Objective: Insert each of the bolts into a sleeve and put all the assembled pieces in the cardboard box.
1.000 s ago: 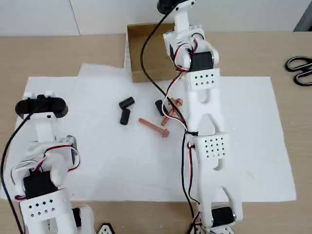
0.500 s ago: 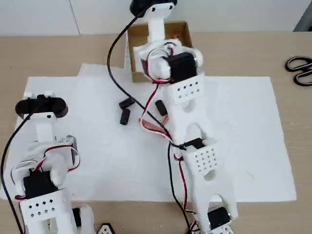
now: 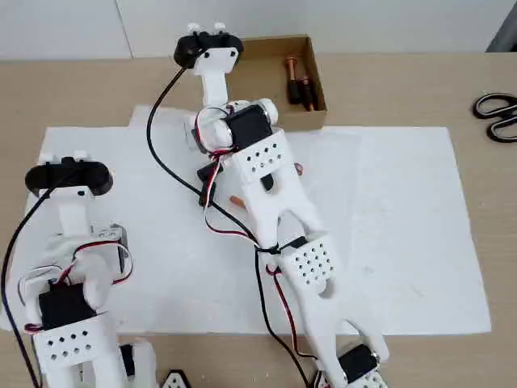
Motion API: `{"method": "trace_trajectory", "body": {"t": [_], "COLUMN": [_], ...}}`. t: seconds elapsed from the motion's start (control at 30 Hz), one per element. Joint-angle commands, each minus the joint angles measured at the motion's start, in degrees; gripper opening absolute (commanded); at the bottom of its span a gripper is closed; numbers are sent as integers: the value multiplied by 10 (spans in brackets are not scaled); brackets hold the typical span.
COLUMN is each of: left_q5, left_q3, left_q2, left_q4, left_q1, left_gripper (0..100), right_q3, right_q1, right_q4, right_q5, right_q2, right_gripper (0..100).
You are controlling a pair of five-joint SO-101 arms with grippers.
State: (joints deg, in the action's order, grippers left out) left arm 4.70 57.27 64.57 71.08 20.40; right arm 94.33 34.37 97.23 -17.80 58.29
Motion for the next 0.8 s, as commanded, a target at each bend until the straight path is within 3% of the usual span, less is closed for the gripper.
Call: {"method": "trace_trajectory", "body": {"t": [0.0, 0.3, 0.5, 0.77], "left_q5": [-1, -1, -1, -1], "left_q3": [-2, -2, -2, -2], "left_q2": [7, 7, 7, 7], "left_q4": [1, 1, 1, 1], "left_q1": [2, 2, 2, 2], "left_gripper": [113, 113, 113, 113], "right_q3": [19, 19, 6, -251], "right_q1": [4, 4, 3, -8], "right_q4": [7, 12, 13, 7], "right_q5": [-4, -4, -2, -3], "right_q2": [-7, -10, -115, -302], "right_gripper": [180, 180, 180, 180]}}
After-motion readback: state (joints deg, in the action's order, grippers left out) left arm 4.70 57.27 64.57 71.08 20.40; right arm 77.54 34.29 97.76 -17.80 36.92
